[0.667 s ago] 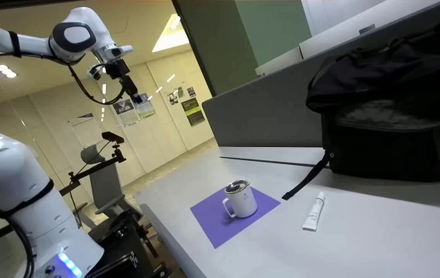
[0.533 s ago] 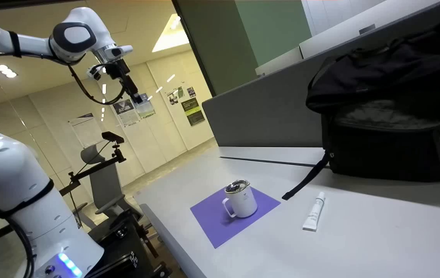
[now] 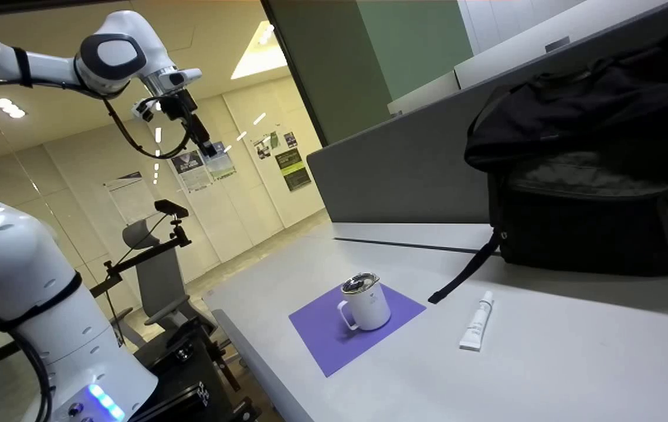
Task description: Move the object in the cup
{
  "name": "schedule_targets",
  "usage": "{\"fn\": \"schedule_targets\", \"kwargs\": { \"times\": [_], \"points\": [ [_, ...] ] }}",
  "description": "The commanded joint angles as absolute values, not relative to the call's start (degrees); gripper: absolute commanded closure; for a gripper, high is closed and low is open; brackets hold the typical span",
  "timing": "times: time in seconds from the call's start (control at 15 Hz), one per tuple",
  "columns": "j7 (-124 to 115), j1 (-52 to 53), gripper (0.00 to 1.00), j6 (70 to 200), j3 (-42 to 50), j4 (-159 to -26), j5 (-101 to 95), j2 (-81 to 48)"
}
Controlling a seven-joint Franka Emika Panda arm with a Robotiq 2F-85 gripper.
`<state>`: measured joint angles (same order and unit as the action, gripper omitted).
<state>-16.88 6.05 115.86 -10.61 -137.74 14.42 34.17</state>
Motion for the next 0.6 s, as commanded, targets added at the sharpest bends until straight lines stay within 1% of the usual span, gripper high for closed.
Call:
{"fn": "schedule_targets", "kwargs": {
  "times": [0.0, 0.13, 0.4, 0.47, 0.53],
  "points": [
    [-15.97, 6.09, 0.0, 116.41, -10.17, -138.06, 14.0, 33.86],
    [-15.43, 4.36, 0.0, 119.11, -10.54, -139.82, 10.51, 33.56],
    [-14.96, -1.02, 0.0, 129.29, -8.89, -144.84, 1.16, 31.96],
    [-14.98, -2.5, 0.1, 131.72, -8.4, -145.84, -1.26, 31.24],
    [-14.84, -4.37, 0.27, 134.5, -7.8, -146.85, -4.19, 30.28]
  ]
}}
